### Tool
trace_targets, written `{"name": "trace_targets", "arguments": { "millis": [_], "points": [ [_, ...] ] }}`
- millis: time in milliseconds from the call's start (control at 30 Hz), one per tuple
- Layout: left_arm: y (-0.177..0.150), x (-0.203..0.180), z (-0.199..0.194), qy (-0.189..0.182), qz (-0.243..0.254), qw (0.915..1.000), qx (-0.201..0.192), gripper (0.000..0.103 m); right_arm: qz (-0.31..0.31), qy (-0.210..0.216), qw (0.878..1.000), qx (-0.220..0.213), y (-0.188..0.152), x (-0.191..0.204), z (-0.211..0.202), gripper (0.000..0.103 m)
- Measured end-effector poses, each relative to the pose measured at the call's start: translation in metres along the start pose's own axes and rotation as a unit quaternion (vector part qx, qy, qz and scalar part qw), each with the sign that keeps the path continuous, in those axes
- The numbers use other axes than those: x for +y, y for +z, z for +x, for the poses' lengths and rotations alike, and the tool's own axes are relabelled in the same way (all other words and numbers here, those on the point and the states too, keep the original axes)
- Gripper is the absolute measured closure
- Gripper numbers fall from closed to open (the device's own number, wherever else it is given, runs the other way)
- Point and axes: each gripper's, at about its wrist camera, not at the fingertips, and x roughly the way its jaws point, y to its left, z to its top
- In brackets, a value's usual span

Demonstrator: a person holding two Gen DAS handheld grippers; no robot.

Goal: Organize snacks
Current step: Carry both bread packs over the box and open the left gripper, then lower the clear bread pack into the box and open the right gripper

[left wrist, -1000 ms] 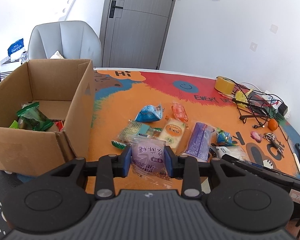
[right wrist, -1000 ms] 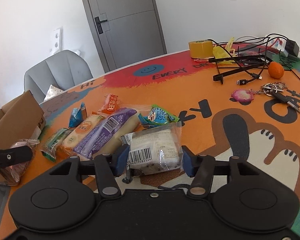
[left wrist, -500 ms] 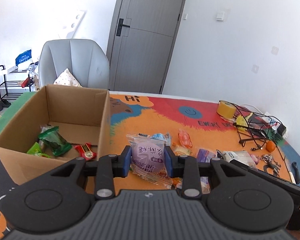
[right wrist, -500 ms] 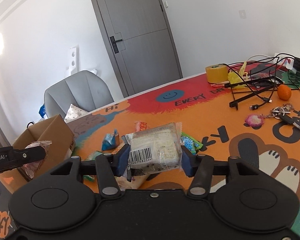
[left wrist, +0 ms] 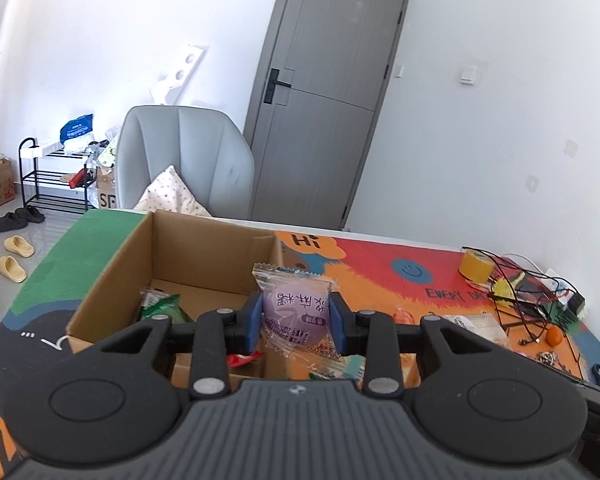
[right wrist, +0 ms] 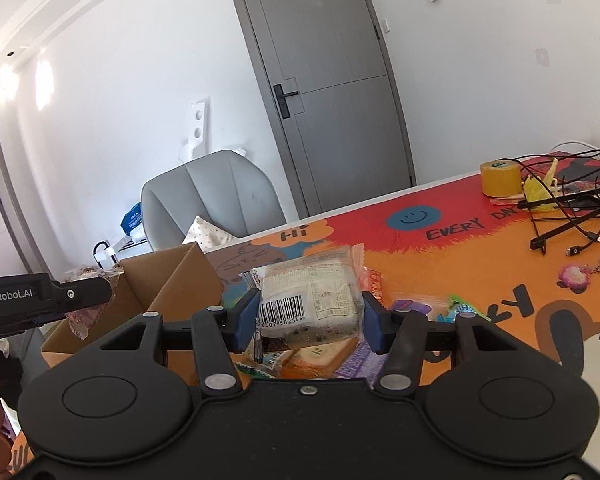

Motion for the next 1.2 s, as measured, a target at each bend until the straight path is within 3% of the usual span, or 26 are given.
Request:
{"name": "trace_targets", "arguments": {
  "millis": [500,600,700,867,1000,1067,1200],
  "points": [
    [0.002,0.049,0.021,0.024,-0.045,0.9986,0.013,0.068,-0.028,0.039,0.999,0.001,0.009,0.047,0.021,0.051],
    [0.0,0.059,0.023,0.032,-0.057,0.9979,0.0,0.063,-0.035,0.046,0.998,0.003,0.01,0.058,0.026,0.051],
    [-0.001,0.074,0.022,0.039,-0.074,0.9965,-0.005,0.051,-0.041,0.056,0.998,0.005,0.01,0.07,0.031,0.051],
    [0.0,0.099,0.014,0.052,-0.09,0.9945,-0.015,0.048,-0.057,0.069,0.996,0.01,0.011,0.094,0.042,0.051],
    [0.002,0.118,0.005,0.033,-0.104,0.9938,-0.021,0.047,-0.07,0.079,0.994,0.017,0.01,0.115,0.052,0.051],
    [0.005,0.123,-0.001,0.055,-0.106,0.9926,-0.026,0.035,-0.075,0.083,0.994,0.019,0.01,0.124,0.055,0.051],
    [0.01,0.135,-0.01,0.061,-0.11,0.9911,-0.043,0.031,-0.085,0.093,0.992,0.023,0.01,0.14,0.057,0.051]
  ]
}}
